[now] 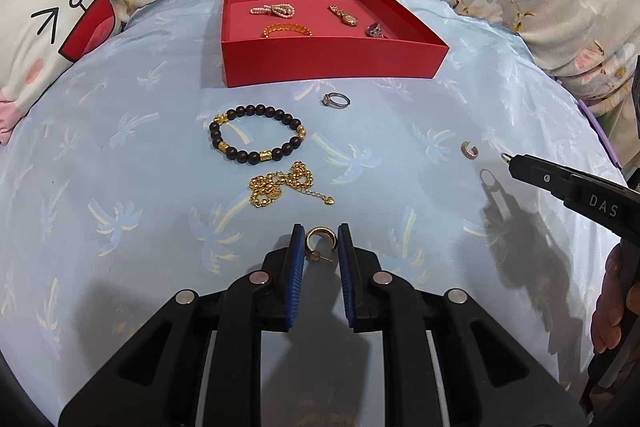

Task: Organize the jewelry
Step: 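Carry the ring and hoop earring with both tools into the red box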

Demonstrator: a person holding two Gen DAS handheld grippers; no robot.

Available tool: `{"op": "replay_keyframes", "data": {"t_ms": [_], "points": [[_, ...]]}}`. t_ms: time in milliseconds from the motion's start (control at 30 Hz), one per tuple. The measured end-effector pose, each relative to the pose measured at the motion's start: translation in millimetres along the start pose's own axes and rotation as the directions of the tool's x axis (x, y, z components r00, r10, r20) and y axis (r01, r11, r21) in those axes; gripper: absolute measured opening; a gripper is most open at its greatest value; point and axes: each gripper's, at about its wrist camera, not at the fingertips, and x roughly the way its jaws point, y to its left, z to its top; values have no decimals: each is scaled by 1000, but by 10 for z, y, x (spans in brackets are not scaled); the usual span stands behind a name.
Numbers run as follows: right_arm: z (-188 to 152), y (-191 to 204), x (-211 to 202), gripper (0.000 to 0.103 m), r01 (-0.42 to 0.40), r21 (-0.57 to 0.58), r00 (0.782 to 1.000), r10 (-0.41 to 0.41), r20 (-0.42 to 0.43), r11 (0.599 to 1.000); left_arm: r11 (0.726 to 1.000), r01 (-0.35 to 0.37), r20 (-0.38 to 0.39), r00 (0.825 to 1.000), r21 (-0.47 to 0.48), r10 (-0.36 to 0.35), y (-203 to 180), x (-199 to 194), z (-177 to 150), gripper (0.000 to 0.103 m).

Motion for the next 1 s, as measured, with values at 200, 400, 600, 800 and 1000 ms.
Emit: {"op": "replay_keyframes", "data": {"t_ms": [200,400,600,800,1000], "points": [[4,53,-4,13,-12,-10,1000,12,-2,1000,1000,-4,7,1000,-31,4,122,-59,14,16],[102,101,-32,13,-35,-12,999,35,14,999,998,-1,24,1000,-64,2,257,-115,131,16],[385,232,-5,13,-46,-55,997,49,53,997,997,-9,62,998,-76,14,362,-138,376,16],[876,357,106,13,-90,-77,991,97,93,993,995,-16,125,992,-94,28,502,-130,809,16],[1400,533,451,14,-122,-95,987,131,93,988,997,-33,195,980,-70,46,515,2,1366,16]]}}
